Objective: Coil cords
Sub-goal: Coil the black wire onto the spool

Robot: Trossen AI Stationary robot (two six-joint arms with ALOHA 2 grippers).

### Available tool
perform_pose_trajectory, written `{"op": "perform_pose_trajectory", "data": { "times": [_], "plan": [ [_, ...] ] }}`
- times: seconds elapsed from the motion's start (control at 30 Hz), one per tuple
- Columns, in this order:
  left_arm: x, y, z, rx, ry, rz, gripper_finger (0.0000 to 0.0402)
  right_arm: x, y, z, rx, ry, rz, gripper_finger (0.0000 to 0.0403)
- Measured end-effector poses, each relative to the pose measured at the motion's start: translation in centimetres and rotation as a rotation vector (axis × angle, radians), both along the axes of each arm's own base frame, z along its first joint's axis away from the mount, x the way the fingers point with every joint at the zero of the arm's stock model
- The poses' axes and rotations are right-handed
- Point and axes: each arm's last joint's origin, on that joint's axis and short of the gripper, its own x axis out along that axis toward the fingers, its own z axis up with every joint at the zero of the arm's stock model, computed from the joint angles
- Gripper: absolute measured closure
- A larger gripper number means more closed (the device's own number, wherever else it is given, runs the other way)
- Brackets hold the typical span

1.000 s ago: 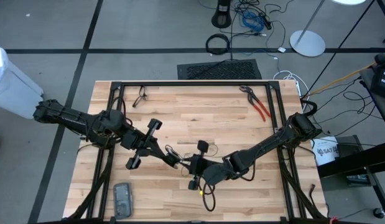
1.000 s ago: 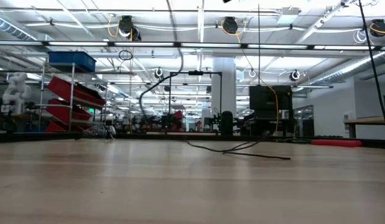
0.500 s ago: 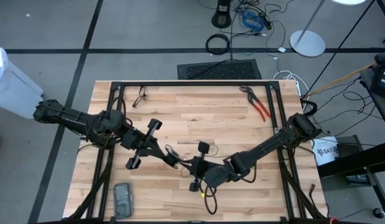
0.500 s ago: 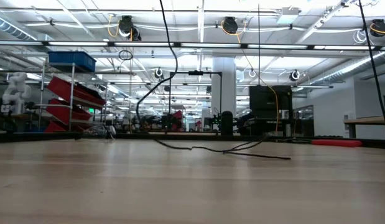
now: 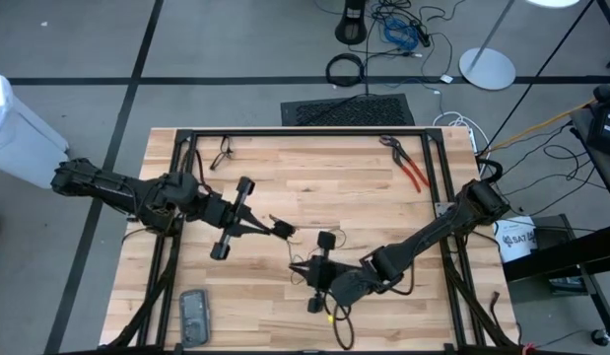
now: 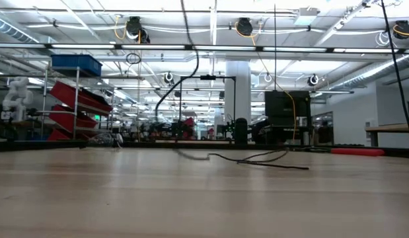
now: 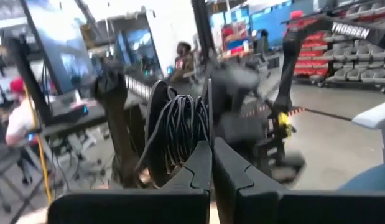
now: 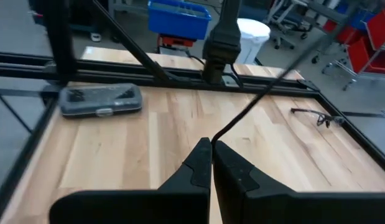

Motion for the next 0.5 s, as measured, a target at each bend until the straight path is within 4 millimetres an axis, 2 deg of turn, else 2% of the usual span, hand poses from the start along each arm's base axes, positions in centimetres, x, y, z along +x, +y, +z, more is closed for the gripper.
{"op": "perform_pose_trajectory", "data": {
  "times": [0.27,0.5],
  "plan": [
    [-0.7,0.6,-0.4,-0.009,0.087,0.022,0.04,-3.6,0.3,3.2,0.018,0.022,0.016,0.0403],
    [-0.8,0.7,-0.6,-0.047,0.126,0.038,0.04,-5.1,0.1,5.1,-0.022,0.006,0.041,0.0403]
  ]
}}
